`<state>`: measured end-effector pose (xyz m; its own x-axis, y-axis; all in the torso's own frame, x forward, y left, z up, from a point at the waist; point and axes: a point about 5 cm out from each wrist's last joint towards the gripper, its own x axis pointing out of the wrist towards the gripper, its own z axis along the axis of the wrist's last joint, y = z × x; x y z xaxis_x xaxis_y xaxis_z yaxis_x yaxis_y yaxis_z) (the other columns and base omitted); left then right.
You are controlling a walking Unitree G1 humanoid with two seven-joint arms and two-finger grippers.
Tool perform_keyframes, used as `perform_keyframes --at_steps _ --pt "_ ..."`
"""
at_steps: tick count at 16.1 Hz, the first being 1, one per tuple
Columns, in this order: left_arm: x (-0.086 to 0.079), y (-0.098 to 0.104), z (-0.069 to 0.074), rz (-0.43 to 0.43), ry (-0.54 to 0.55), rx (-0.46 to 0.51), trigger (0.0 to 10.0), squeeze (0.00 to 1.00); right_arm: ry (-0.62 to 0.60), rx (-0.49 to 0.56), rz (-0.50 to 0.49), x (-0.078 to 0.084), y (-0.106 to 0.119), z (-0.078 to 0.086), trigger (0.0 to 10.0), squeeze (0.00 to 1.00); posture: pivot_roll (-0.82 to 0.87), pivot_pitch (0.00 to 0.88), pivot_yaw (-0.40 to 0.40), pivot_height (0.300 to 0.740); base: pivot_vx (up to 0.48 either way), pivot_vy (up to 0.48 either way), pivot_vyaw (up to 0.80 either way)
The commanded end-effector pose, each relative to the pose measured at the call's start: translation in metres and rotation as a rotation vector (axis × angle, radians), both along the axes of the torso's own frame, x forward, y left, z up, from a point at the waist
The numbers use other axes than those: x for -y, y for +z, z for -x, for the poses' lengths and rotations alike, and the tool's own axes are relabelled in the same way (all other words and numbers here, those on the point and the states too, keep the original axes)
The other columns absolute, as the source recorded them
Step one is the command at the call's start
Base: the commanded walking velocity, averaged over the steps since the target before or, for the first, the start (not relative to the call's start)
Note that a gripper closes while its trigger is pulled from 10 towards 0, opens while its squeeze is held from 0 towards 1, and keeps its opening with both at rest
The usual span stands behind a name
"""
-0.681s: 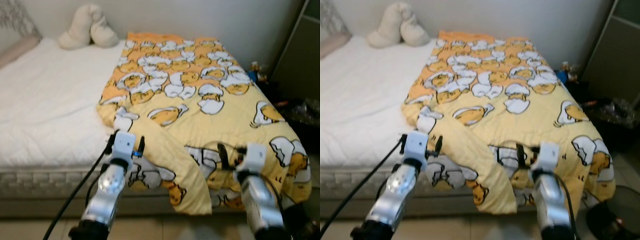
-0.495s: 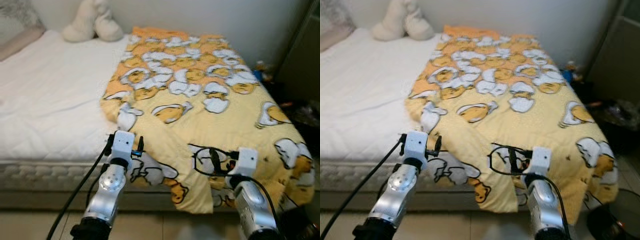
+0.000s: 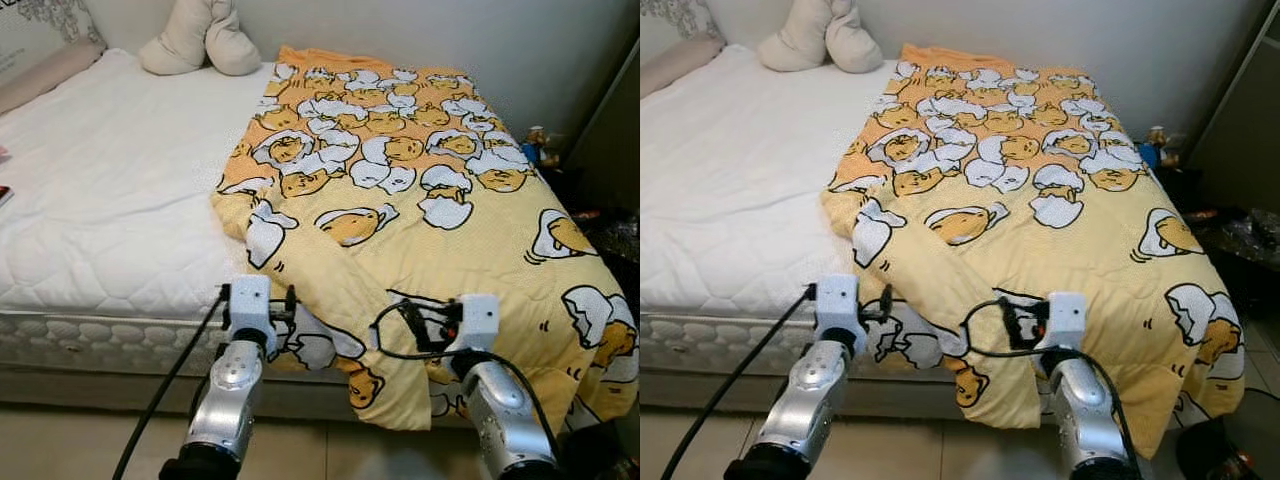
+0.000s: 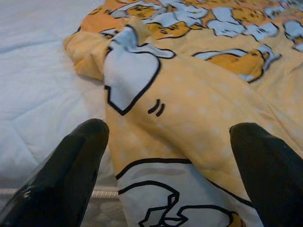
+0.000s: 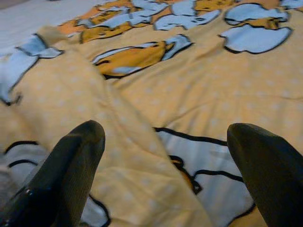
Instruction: Clean up the room
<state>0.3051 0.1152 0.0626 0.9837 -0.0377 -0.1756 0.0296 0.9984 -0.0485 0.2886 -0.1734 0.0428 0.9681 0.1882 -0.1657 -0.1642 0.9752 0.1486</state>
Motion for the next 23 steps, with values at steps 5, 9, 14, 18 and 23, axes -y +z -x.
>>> perform_keyframes --at_steps 5,9,14,18,23 --pt "0.006 0.008 -0.001 -0.058 -0.049 0.063 10.0 0.0 -0.091 -0.003 -0.02 0.013 0.003 -0.003 10.0 0.0 0.13 0.0 -0.028 0.74 0.0 0.349 0.22" --pt "0.005 0.008 -0.008 -0.065 -0.041 0.035 10.0 0.0 -0.049 0.009 -0.006 0.008 0.004 -0.002 10.0 0.0 0.12 0.0 -0.019 0.74 0.0 0.0 0.56" --pt "-0.005 0.002 -0.017 -0.159 -0.102 0.007 10.0 0.0 -0.096 0.007 0.026 0.015 0.002 -0.001 10.0 0.0 0.11 0.0 -0.014 0.74 0.0 0.0 0.31" --pt "-0.01 -0.001 -0.016 -0.141 -0.14 0.014 10.0 0.0 -0.107 0.006 0.029 0.017 -0.002 0.008 10.0 0.0 0.11 0.0 -0.011 0.74 0.0 0.24 -0.57" --pt "-0.024 -0.004 -0.024 -0.026 -0.068 -0.042 10.0 0.0 -0.096 0.002 0.048 0.014 -0.006 0.014 10.0 0.0 0.09 0.0 -0.009 0.74 0.0 0.478 -0.71"
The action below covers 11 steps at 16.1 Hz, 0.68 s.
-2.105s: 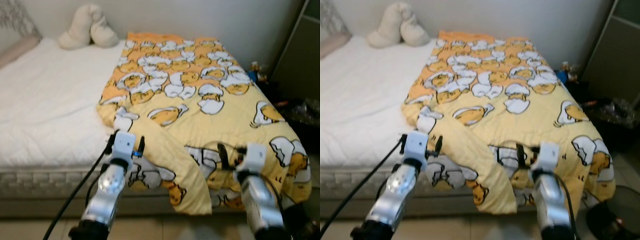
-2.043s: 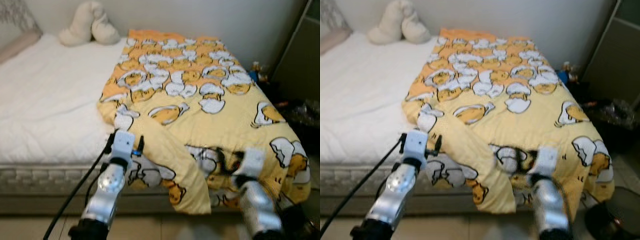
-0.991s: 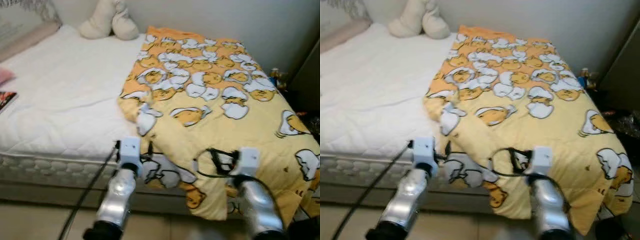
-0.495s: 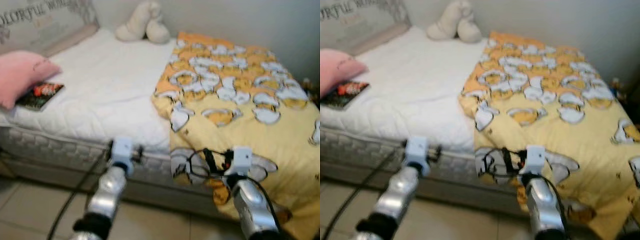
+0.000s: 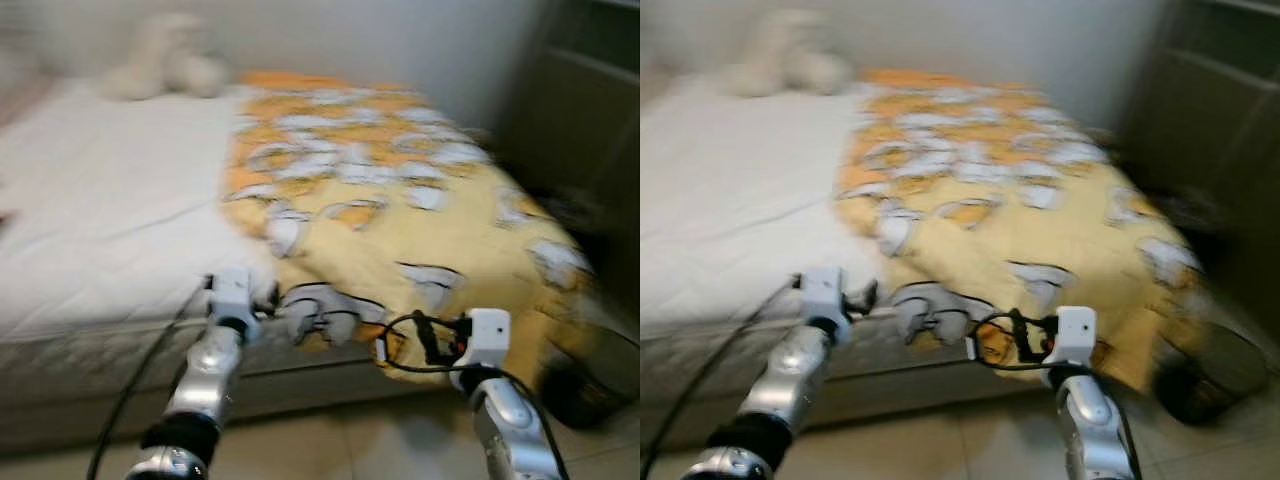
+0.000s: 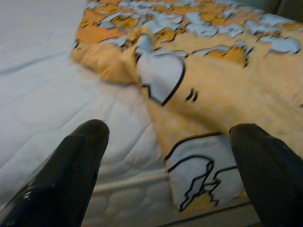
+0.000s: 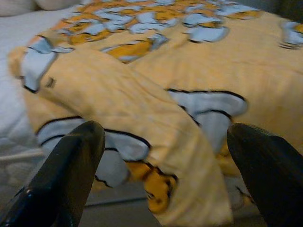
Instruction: Clean up the room
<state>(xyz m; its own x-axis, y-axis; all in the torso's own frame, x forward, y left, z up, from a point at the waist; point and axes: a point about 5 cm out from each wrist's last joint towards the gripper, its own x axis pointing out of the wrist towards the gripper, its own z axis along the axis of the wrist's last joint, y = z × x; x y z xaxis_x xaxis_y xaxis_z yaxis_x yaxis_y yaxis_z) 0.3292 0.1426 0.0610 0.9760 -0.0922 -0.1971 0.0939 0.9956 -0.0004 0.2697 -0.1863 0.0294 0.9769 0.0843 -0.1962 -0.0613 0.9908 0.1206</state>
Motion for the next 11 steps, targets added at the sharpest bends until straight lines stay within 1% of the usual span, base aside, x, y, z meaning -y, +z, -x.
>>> perform_keyframes --at_steps 1,3,5,6,7,9,11 --pt "0.009 -0.001 0.002 -0.033 -0.069 0.017 10.0 0.0 -0.007 0.032 0.018 0.004 0.008 -0.004 10.0 0.0 0.09 0.0 -0.008 0.74 0.0 0.442 -0.69" --pt "0.016 0.003 0.0 -0.059 -0.125 0.049 10.0 0.0 -0.025 0.03 0.019 0.008 0.007 -0.003 10.0 0.0 0.09 0.0 -0.004 0.74 0.324 0.351 -0.69" --pt "0.02 0.008 -0.002 -0.078 -0.137 0.073 10.0 0.0 -0.039 0.033 0.029 0.011 0.007 -0.001 10.0 0.0 0.08 0.0 0.001 0.74 0.36 0.319 -0.69" --pt "0.022 0.009 -0.002 -0.114 -0.145 0.082 10.0 0.0 -0.044 0.042 0.028 0.01 0.007 0.001 10.0 0.0 0.08 0.0 0.001 0.74 0.0 0.0 -0.68" --pt "0.025 0.007 -0.001 -0.118 -0.15 0.075 10.0 0.0 -0.047 0.04 0.033 0.01 0.006 0.003 10.0 0.0 0.08 0.0 0.0 0.74 0.0 0.0 0.0" --pt "0.029 0.008 0.001 -0.061 -0.157 0.099 10.0 0.0 -0.041 0.036 0.037 0.009 0.005 0.004 10.0 0.0 0.07 0.0 -0.004 0.74 0.0 0.0 0.0" --pt "0.034 0.004 0.004 -0.048 -0.159 0.092 10.0 0.0 -0.03 0.035 0.04 0.008 0.006 0.003 10.0 0.0 0.07 0.0 -0.008 0.74 0.48 0.0 0.0"
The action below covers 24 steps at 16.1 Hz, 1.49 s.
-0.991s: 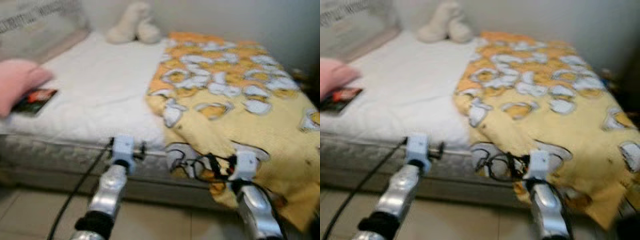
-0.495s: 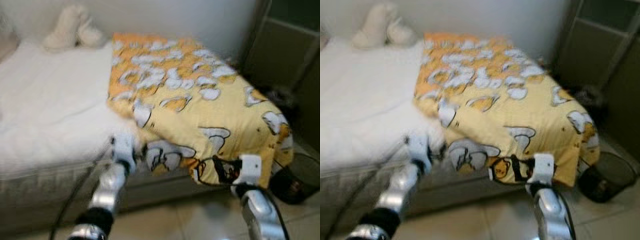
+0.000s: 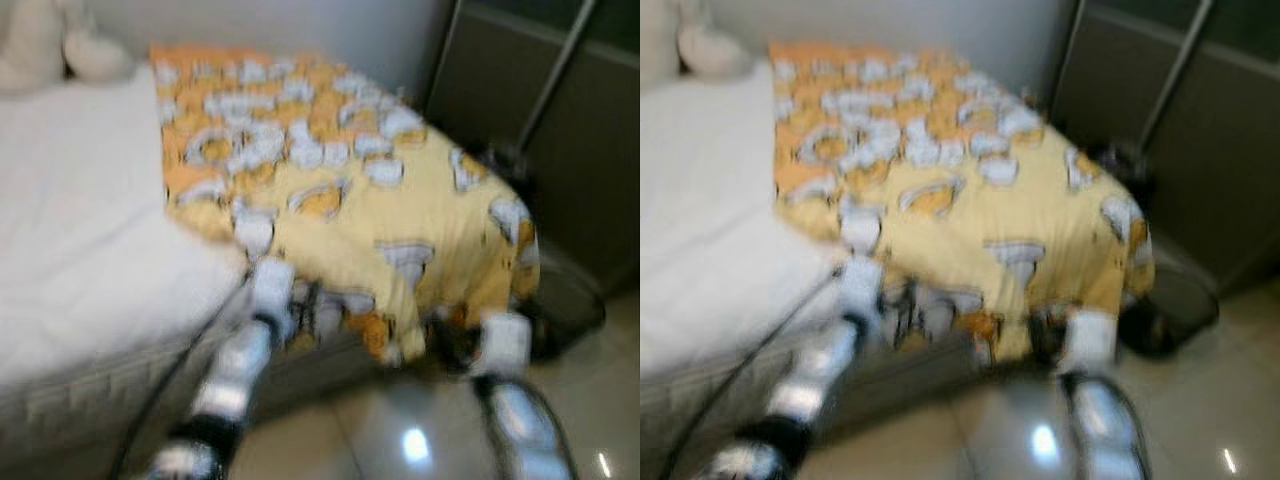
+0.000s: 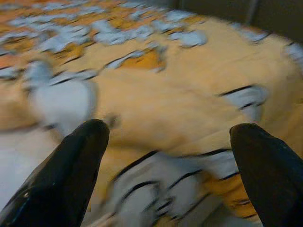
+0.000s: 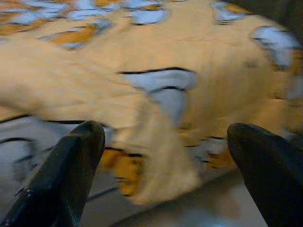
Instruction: Clean up the room
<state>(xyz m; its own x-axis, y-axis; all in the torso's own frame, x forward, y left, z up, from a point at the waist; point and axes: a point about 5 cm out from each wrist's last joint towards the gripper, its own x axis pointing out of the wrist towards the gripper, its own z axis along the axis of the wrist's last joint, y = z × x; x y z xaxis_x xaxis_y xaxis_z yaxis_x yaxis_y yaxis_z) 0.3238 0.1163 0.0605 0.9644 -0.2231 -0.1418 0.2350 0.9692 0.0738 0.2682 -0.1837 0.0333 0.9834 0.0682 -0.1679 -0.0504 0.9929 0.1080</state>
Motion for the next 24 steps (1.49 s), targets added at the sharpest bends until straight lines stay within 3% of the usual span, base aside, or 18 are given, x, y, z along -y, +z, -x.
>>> perform_keyframes --at_steps 1,3,8,11,13,14,15,16,17,18,19,21,23,24 --pt "0.009 0.002 -0.001 0.03 -0.004 0.01 10.0 0.0 -0.008 0.008 0.034 0.01 0.002 0.001 10.0 0.0 0.07 0.0 -0.009 0.74 0.48 0.0 0.0" --pt "0.007 -0.001 -0.001 0.072 0.036 -0.019 10.0 0.0 0.007 0.013 0.047 0.008 0.004 -0.001 10.0 0.0 0.07 0.0 -0.014 0.74 0.48 0.0 0.0" --pt "0.001 -0.004 -0.001 0.084 0.082 -0.033 10.0 0.0 0.02 0.008 0.053 0.008 0.005 0.0 10.0 0.0 0.07 0.007 -0.018 0.74 0.48 0.0 0.0" --pt "-0.012 -0.013 0.001 0.069 0.159 -0.069 10.0 0.0 0.051 -0.016 0.058 0.005 0.001 0.007 10.0 0.0 0.06 0.038 -0.038 0.74 0.151 0.0 0.0" --pt "-0.016 -0.021 0.004 0.029 0.137 -0.114 10.0 0.0 0.076 -0.041 0.064 0.004 -0.004 0.017 10.0 0.0 0.06 0.064 -0.055 0.74 0.0 0.0 0.0" --pt "-0.018 -0.032 0.008 -0.007 0.112 -0.178 10.0 0.0 0.094 -0.077 0.067 0.006 -0.011 0.027 10.0 0.0 0.04 0.098 -0.077 0.74 0.0 0.0 0.0" --pt "-0.02 -0.048 0.017 -0.071 0.085 -0.275 10.0 0.0 0.116 -0.168 0.064 0.011 -0.024 0.051 10.0 0.0 0.01 0.137 -0.099 0.74 0.0 0.0 0.0" --pt "-0.021 -0.051 0.019 -0.092 0.09 -0.288 10.0 0.0 0.123 -0.195 0.064 0.014 -0.027 0.059 10.0 0.0 0.01 0.137 -0.099 0.74 0.0 0.0 0.0" --pt "-0.024 -0.05 0.019 -0.101 0.122 -0.266 10.0 0.0 0.123 -0.221 0.075 0.02 -0.029 0.072 10.0 0.0 -0.03 0.171 -0.113 0.74 0.0 0.0 0.0" --pt "-0.033 -0.039 0.018 -0.13 0.24 -0.111 10.0 0.0 0.117 -0.281 0.153 0.043 -0.034 0.107 10.0 0.0 -0.07 0.225 -0.141 0.74 0.0 0.0 0.0" --pt "-0.029 -0.032 0.021 -0.123 0.269 -0.008 10.0 0.0 0.098 -0.328 0.184 0.062 -0.033 0.134 10.0 0.0 -0.08 0.244 -0.154 0.74 0.0 0.0 0.0" --pt "-0.017 -0.032 0.027 -0.09 0.235 0.027 10.0 0.0 0.099 -0.34 0.186 0.069 -0.028 0.147 10.0 0.0 -0.09 0.262 -0.168 0.74 0.0 0.0 0.0" --pt "0.001 -0.045 0.039 -0.085 0.203 -0.019 10.0 0.0 0.134 -0.366 0.207 0.071 -0.027 0.151 10.0 0.0 -0.09 0.282 -0.185 0.74 0.0 0.0 0.0" --pt "0.002 -0.048 0.041 -0.086 0.206 -0.031 10.0 0.0 0.139 -0.37 0.209 0.071 -0.027 0.151 10.0 0.0 -0.09 0.284 -0.188 0.74 0.0 0.0 0.0"
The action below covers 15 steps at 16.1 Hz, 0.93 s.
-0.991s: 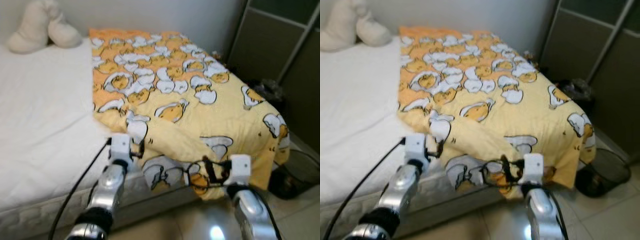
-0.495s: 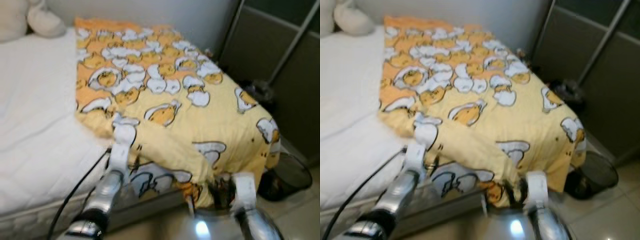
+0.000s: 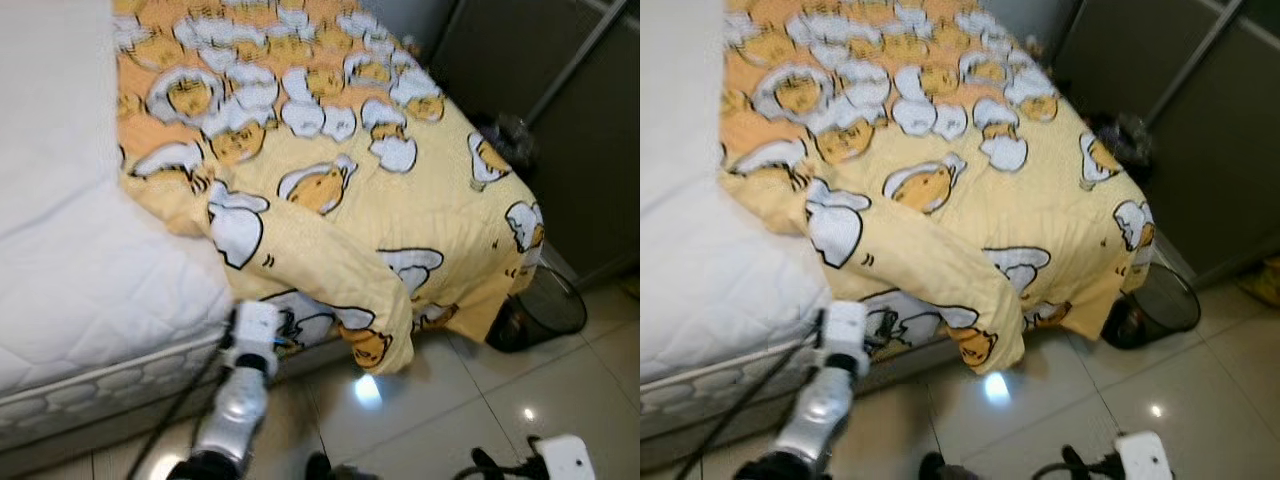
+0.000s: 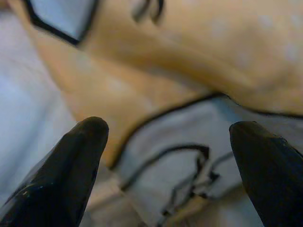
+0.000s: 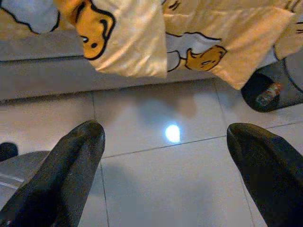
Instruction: Clean up the room
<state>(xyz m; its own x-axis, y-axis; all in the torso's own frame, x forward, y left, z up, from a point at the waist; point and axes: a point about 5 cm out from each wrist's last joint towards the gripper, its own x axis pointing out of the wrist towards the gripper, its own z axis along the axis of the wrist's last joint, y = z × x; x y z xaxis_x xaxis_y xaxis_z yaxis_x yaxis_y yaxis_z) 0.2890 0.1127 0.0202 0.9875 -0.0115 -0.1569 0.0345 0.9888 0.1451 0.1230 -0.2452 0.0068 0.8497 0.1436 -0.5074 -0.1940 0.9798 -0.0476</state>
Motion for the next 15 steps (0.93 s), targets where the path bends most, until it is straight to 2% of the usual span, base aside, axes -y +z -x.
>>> perform_keyframes --at_steps 1,3,5,6,8,10,11,15 --pt "-0.002 -0.014 0.013 -0.021 0.04 -0.04 10.0 0.0 0.011 -0.025 0.002 0.004 0.004 0.005 10.0 0.0 -0.1 0.293 -0.2 0.74 0.0 0.0 0.0" --pt "-0.004 -0.015 0.015 -0.05 0.068 -0.035 10.0 0.0 0.021 -0.028 0.001 0.005 0.006 0.006 10.0 0.0 -0.1 0.297 -0.21 0.74 0.0 0.0 0.0" --pt "-0.012 -0.015 0.017 -0.09 0.139 -0.025 10.0 0.0 0.027 -0.045 0.006 0.007 0.006 0.008 10.0 0.0 -0.1 0.302 -0.212 0.74 0.0 0.0 0.0" --pt "-0.013 -0.015 0.017 -0.086 0.14 -0.023 10.0 0.0 0.027 -0.051 0.006 0.008 0.006 0.009 10.0 0.0 -0.1 0.301 -0.213 0.74 0.0 0.0 0.0" --pt "-0.002 -0.015 0.017 -0.054 0.094 -0.021 10.0 0.0 0.028 -0.06 0.003 0.005 0.006 0.01 10.0 0.0 -0.11 0.304 -0.212 0.74 0.0 0.0 0.0" --pt "0.002 -0.014 0.015 -0.047 0.103 -0.031 10.0 0.0 0.028 -0.061 0.001 0.005 0.007 0.011 10.0 0.0 -0.11 0.305 -0.212 0.74 0.0 0.0 0.0" --pt "0.001 -0.015 0.013 -0.068 0.107 -0.041 10.0 0.0 0.028 -0.062 0.001 0.005 0.008 0.012 10.0 0.0 -0.12 0.306 -0.216 0.74 0.0 0.0 0.0" --pt "-0.002 -0.008 -0.001 -0.041 0.151 -0.064 10.0 0.0 0.041 -0.069 0.003 0.006 0.012 0.018 10.0 0.0 -0.15 0.311 -0.231 0.74 0.0 0.0 0.0"
